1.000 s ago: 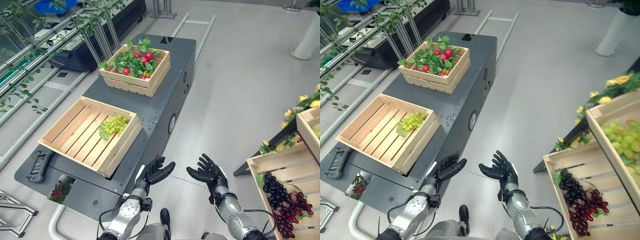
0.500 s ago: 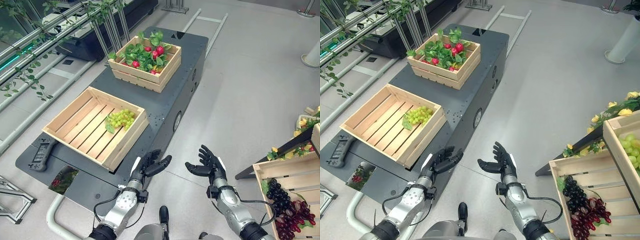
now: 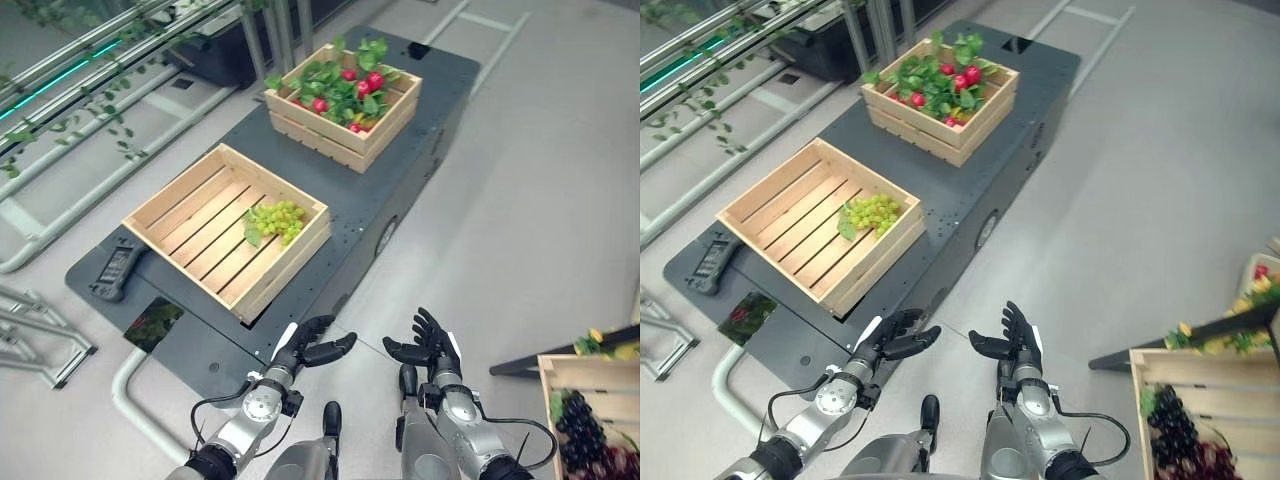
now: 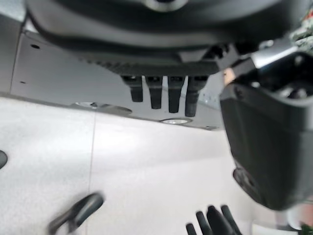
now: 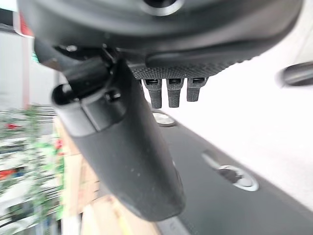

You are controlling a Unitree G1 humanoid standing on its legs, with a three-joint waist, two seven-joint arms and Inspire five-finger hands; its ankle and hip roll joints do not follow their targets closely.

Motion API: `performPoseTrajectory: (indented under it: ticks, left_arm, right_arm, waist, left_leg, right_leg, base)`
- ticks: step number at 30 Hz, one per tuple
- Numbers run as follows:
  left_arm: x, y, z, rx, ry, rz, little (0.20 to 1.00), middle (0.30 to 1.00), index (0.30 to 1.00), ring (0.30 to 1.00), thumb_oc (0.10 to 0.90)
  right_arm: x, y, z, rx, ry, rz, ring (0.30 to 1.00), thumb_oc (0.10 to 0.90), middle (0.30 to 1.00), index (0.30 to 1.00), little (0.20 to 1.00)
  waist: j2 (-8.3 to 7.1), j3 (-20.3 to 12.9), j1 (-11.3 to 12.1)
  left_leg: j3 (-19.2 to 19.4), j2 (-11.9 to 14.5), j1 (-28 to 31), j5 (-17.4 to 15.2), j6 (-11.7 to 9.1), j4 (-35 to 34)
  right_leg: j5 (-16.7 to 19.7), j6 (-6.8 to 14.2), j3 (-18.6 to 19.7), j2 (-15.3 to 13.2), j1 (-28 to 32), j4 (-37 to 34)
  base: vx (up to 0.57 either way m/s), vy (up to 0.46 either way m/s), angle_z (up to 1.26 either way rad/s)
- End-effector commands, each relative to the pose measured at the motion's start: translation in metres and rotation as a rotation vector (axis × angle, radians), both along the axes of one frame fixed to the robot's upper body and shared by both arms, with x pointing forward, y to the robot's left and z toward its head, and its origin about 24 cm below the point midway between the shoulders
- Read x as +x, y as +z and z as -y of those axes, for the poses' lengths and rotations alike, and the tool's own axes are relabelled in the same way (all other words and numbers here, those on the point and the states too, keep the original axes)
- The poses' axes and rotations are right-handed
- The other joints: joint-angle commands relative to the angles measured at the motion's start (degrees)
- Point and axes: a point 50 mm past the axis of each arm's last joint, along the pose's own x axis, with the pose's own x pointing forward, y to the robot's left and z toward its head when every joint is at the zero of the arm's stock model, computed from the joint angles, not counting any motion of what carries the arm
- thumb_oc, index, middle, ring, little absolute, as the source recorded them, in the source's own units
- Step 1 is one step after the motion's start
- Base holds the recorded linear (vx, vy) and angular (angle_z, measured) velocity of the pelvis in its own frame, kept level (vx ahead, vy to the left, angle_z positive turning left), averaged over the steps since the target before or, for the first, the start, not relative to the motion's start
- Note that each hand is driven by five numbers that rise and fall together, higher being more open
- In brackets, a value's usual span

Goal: Pick up the fruits from the basket on one side to the basket on the other side

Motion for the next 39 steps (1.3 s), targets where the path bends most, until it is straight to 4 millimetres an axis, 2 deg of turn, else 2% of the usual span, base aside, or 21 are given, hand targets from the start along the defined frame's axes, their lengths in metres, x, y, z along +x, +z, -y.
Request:
performPoseTrajectory:
  ticks: [1,3,9,15,19,21,22,23,24,25,27,28,30,31,32,33,34,39]
  left_arm:
    - [0.018,0.019,0.013,-0.139,0.014,0.058,0.900,0.900,0.900,0.900,0.800]
    - [0.012,0.018,0.012,-0.157,-0.021,0.075,0.900,0.900,0.900,0.900,0.800]
    - [0.012,0.026,0.014,-0.076,-0.051,0.193,0.900,0.900,0.900,0.900,0.800]
    - [0.010,0.033,0.013,-0.101,-0.046,0.240,0.900,0.900,0.900,0.900,0.800]
    - [0.010,0.035,0.010,-0.138,0.001,0.240,0.900,0.900,0.900,0.900,0.800]
    - [0.010,0.036,0.009,-0.158,0.028,0.245,0.900,0.900,0.900,0.900,0.800]
    - [0.010,0.036,0.009,-0.171,0.031,0.252,0.900,0.900,0.900,0.900,0.800]
    - [0.010,0.037,0.010,-0.173,0.029,0.254,0.900,0.900,0.900,0.900,0.800]
    - [0.011,0.040,0.012,-0.185,0.015,0.265,0.900,0.900,0.900,0.900,0.800]
    - [0.013,0.043,0.015,-0.194,-0.010,0.269,0.900,0.900,0.900,0.900,0.800]
    - [0.013,0.044,0.019,-0.202,-0.040,0.272,0.900,0.900,0.900,0.900,0.800]
    - [0.014,0.047,0.025,-0.201,-0.093,0.282,0.900,0.900,0.900,0.900,0.800]
    - [0.018,0.049,0.031,-0.192,-0.123,0.291,0.900,0.900,0.900,0.900,0.800]
    - [0.018,0.049,0.032,-0.186,-0.127,0.291,0.900,0.900,0.900,0.900,0.800]
    - [0.021,0.050,0.036,-0.165,-0.140,0.300,0.900,0.900,0.900,0.900,0.800]
    - [0.022,0.052,0.036,-0.169,-0.143,0.305,0.900,0.900,0.900,0.900,0.800]
    - [0.023,0.054,0.034,-0.168,-0.143,0.306,0.900,0.900,0.900,0.900,0.800]
    - [0.021,0.052,0.021,-0.154,-0.105,0.294,0.900,0.900,0.900,0.900,0.800]
  right_arm:
    - [0.041,0.044,-0.010,0.105,-0.019,0.208,0.900,0.800,0.900,0.900,0.900]
    - [0.034,0.046,-0.012,0.108,0.004,0.247,0.900,0.800,0.900,0.900,0.900]
    - [0.026,0.031,0.001,0.135,-0.051,0.183,0.900,0.800,0.900,0.900,0.900]
    - [0.020,0.027,-0.005,0.121,0.037,0.161,0.900,0.800,0.900,0.900,0.900]
    - [0.017,0.027,-0.007,0.097,0.101,0.156,0.900,0.800,0.900,0.900,0.900]
    - [0.017,0.028,-0.010,0.094,0.137,0.152,0.900,0.800,0.900,0.900,0.900]
    - [0.015,0.028,-0.011,0.089,0.145,0.156,0.900,0.800,0.900,0.900,0.900]
    - [0.014,0.028,-0.011,0.088,0.147,0.156,0.900,0.800,0.900,0.900,0.900]
    - [0.013,0.028,-0.010,0.079,0.146,0.158,0.900,0.800,0.900,0.900,0.900]
    - [0.013,0.027,-0.006,0.073,0.126,0.158,0.900,0.800,0.900,0.900,0.900]
    - [0.015,0.026,-0.002,0.074,0.100,0.160,0.900,0.800,0.900,0.900,0.900]
    - [0.018,0.029,0.000,0.086,0.056,0.183,0.900,0.800,0.900,0.900,0.900]
    - [0.021,0.031,0.001,0.083,0.031,0.198,0.900,0.800,0.900,0.900,0.900]
    - [0.021,0.030,0.001,0.082,0.025,0.197,0.900,0.800,0.900,0.900,0.900]
    - [0.022,0.030,0.001,0.096,0.001,0.188,0.900,0.800,0.900,0.900,0.900]
    - [0.021,0.030,0.000,0.111,-0.002,0.193,0.900,0.800,0.900,0.900,0.900]
    - [0.018,0.029,0.000,0.108,-0.002,0.193,0.900,0.800,0.900,0.900,0.900]
    - [0.009,0.022,-0.003,0.107,0.005,0.164,0.900,0.800,0.900,0.900,0.900]
  waist:
    - [-1.23,-3.4,0.5]
    - [-1.75,-4.0,0.7]
    - [-0.79,-5.7,1.5]
    - [-0.46,-6.0,1.3]
    - [-1.24,-6.0,1.8]
    - [-2.15,-5.6,2.2]
    - [-2.82,-5.1,2.5]
    - [-2.98,-5.0,2.6]
    - [-3.71,-3.8,3.2]
    - [-3.78,-2.8,3.7]
    - [-3.23,-2.1,4.1]
    - [-1.89,-1.4,4.3]
    - [-1.86,-1.1,4.5]
    - [-1.90,-1.2,4.4]
    - [-1.69,-1.9,4.7]
    - [-1.34,-2.6,4.9]
    - [-1.18,-3.3,4.8]
    - [-1.18,-5.4,5.3]
  left_leg:
    - [0.9,0.2,6.1,-10.9,-2.1,3.6]
    - [1.3,1.4,7.6,-11.1,-2.5,3.3]
    - [2.8,3.8,8.9,-9.7,-4.5,1.3]
    - [4.5,5.9,9.0,-8.6,-6.0,1.0]
    - [5.1,6.7,7.8,-9.0,-6.9,4.0]
    - [5.2,6.8,5.1,-7.1,-7.3,11.0]
    - [6.0,6.2,1.8,-4.9,-7.2,17.0]
    - [6.2,6.1,0.5,-4.5,-7.2,18.8]
    - [7.7,5.9,-4.7,-2.8,-7.1,25.1]
    - [9.9,6.5,-8.1,-2.1,-7.7,26.3]
    - [13.0,8.0,-9.2,-0.4,-8.8,22.2]
    - [18.1,10.1,-8.9,2.8,-10.1,11.7]
    - [19.6,10.9,-8.7,3.3,-10.1,8.4]
    - [19.6,11.0,-8.3,3.0,-10.0,7.8]
    - [17.1,9.3,-6.4,2.4,-9.6,3.7]
    - [16.1,9.2,-4.3,2.7,-9.5,0.2]
    - [16.4,9.2,-2.9,2.4,-9.4,-1.0]
    - [14.3,7.7,0.1,0.2,-8.3,-2.2]
  right_leg:
    - [11.7,-0.7,2.4,2.0,1.0,0.7]
    - [11.2,-1.1,0.7,1.6,3.0,0.6]
    - [8.4,-2.8,-2.4,2.6,8.4,-1.4]
    - [6.4,-4.5,-3.2,3.6,11.0,-2.1]
    - [5.7,-5.6,-3.8,3.9,12.0,-2.3]
    - [5.2,-6.6,-4.9,4.0,12.2,-2.0]
    - [4.8,-7.3,-5.4,4.1,12.7,-1.9]
    - [4.7,-7.5,-5.6,4.1,12.8,-1.8]
    - [4.1,-8.2,-6.0,4.1,13.8,-1.8]
    - [3.7,-8.2,-6.4,4.2,15.1,-2.1]
    - [3.2,-7.8,-7.1,4.5,16.6,-2.5]
    - [2.4,-6.9,-8.7,4.9,18.3,-3.3]
    - [2.1,-6.4,-10.0,4.4,18.7,-3.8]
    - [2.0,-6.3,-10.2,4.2,18.7,-3.8]
    - [2.0,-5.4,-10.7,3.7,18.4,-3.6]
    - [1.9,-5.0,-11.8,3.4,18.3,-3.5]
    - [1.7,-4.9,-12.8,3.2,18.3,-3.3]
    - [2.1,-4.4,-13.9,2.5,18.4,-4.1]
  base:
    - [0.22,-0.253,0.63]
    - [0.27,-0.269,0.46]
    - [0.17,-0.128,0.11]
    - [0.13,-0.081,0.07]
    - [0.08,-0.089,0.06]
    - [0.02,-0.095,0.12]
    - [0.00,-0.091,0.17]
    - [0.00,-0.141,0.30]
    - [0.03,-0.108,0.46]
    - [0.07,-0.073,0.52]
    - [0.12,0.061,0.53]
    - [0.11,0.086,0.41]
    - [0.05,0.065,0.46]
    - [0.05,0.097,0.68]
    - [0.08,0.130,0.49]
    - [0.11,0.146,0.33]
    - [0.11,0.101,0.09]
    - [0.11,0.041,0.23]
